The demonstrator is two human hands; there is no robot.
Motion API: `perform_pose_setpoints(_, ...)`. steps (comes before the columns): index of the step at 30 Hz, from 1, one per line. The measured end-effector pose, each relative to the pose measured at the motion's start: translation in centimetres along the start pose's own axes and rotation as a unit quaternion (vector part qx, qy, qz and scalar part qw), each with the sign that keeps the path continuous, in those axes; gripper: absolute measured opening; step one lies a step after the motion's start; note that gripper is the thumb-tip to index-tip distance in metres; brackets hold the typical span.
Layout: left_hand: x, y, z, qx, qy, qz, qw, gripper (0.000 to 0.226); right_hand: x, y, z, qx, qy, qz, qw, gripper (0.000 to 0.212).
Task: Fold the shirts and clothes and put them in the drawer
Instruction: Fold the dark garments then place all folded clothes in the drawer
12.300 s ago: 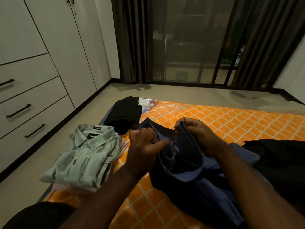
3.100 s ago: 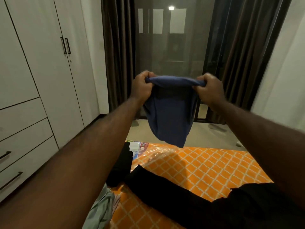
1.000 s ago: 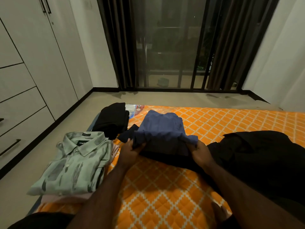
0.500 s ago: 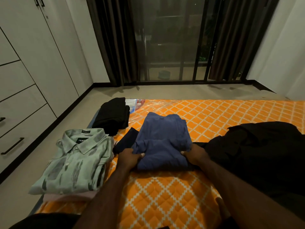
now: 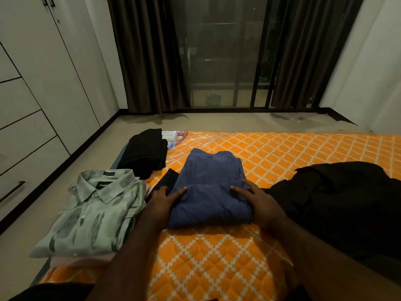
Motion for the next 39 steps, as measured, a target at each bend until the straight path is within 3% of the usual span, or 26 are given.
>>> perform_pose_setpoints(1, 0.0, 0.4, 0.4, -0.062, 0.034, -0.033, 0.997, 0.074, -0.1, 0.1, 0.0, -0.005, -0.001, -0.008, 1.0, 0.088)
perform_pose_setpoints(4, 0.1, 1.1, 0.3, -0.123, 0.037, -0.12, 0.984, 0.086, -0.3, -0.2, 0.0, -0.015, -0.009, -0.022, 1.0, 0.08)
perform_pose_setpoints(7, -0.4, 1.1, 0.1, -0.097, 0.02, -0.138, 0.986, 0.06, -0.9, -0.5, 0.1, -0.045, -0.014, -0.057, 0.997, 0.079)
perform_pose_setpoints(10, -0.6, 1.9, 0.2, -0.168, 0.056, -0.149, 0.973, 0.056, -1.3, -0.8, -0.5, -0.071, -0.027, -0.087, 0.993, 0.078)
perform_pose_setpoints(14, -0.1, 2.1, 1.3, -0.164, 0.088, -0.134, 0.973, 0.049, -1.4, -0.4, -0.5, -0.053, -0.02, -0.138, 0.989, 0.082)
perform_pose_setpoints(16, -1.1, 1.1, 1.2, -0.182, 0.13, -0.067, 0.972, 0.062, -1.5, 0.5, -0.3, 0.018, -0.008, -0.189, 0.982, 0.096)
perform_pose_setpoints(19, -1.0, -0.5, 2.8, -0.153, 0.126, 0.017, 0.98, 0.034, -1.0, 1.4, -0.3, 0.097, 0.012, -0.26, 0.961, 0.125)
perform_pose_setpoints(20, -0.9, -0.5, 3.8, -0.16, 0.154, 0.033, 0.974, 0.039, -1.0, 1.6, -0.3, 0.102, 0.017, -0.267, 0.958, 0.131)
perform_pose_setpoints(23, -0.9, -0.4, 4.3, -0.167, 0.174, 0.009, 0.971, 0.05, -1.1, 1.5, -0.1, 0.071, 0.019, -0.225, 0.972, 0.125)
perform_pose_setpoints(26, -0.8, 1.5, 1.3, -0.266, 0.154, -0.078, 0.948, 0.077, -1.4, 0.0, -0.5, -0.087, -0.003, -0.122, 0.989, 0.074)
perform_pose_setpoints(28, -0.4, 2.3, -0.6, -0.295, 0.115, -0.108, 0.942, 0.1, -1.9, -1.8, -1.0, -0.204, -0.01, -0.044, 0.978, 0.036)
perform_pose_setpoints(29, -0.6, 2.3, -0.7, -0.272, 0.112, -0.097, 0.951, 0.105, -2.2, -2.6, -1.3, -0.239, -0.014, -0.014, 0.971, 0.031)
perform_pose_setpoints(31, -0.9, 1.3, -0.9, -0.219, 0.076, -0.074, 0.97, 0.102, -2.9, -3.7, -1.9, -0.282, -0.011, 0.028, 0.959, 0.045)
perform_pose_setpoints(32, -0.9, 1.1, -0.7, -0.206, 0.095, -0.071, 0.971, 0.097, -3.2, -4.3, -1.7, -0.308, 0.001, 0.051, 0.95, 0.048)
perform_pose_setpoints(34, -2.5, 0.6, -0.4, -0.193, 0.119, -0.075, 0.971, 0.091, -3.0, -5.4, -1.6, -0.381, 0.029, 0.091, 0.92, 0.028)
perform_pose_setpoints(36, -3.1, 0.7, 2.2, -0.176, 0.162, -0.104, 0.965, 0.093, -2.6, -6.5, -1.5, -0.452, 0.042, 0.128, 0.882, 0.036)
perform_pose_setpoints(37, -1.6, 1.6, 2.7, -0.082, 0.175, -0.119, 0.974, 0.087, -2.5, -7.0, -1.2, -0.484, 0.051, 0.145, 0.861, 0.046)
perform_pose_setpoints(38, 0.2, 1.1, 2.3, 0.049, 0.176, -0.081, 0.98, 0.076, -2.4, -7.3, -0.8, -0.514, 0.061, 0.16, 0.84, 0.053)
perform_pose_setpoints(39, 0.1, -0.3, 1.7, 0.124, 0.109, 0.013, 0.986, 0.058, -2.3, -7.6, -0.5, -0.539, 0.071, 0.17, 0.822, 0.053)
Point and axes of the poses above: each hand's wrist, its own x-axis away from the middle knuckle, its own y-axis out of the palm, z = x × y, the point moved 9 cm from there along -x, towards the middle knuckle, and after that the axes turned 5 degrees about x, right-handed, at the moved point
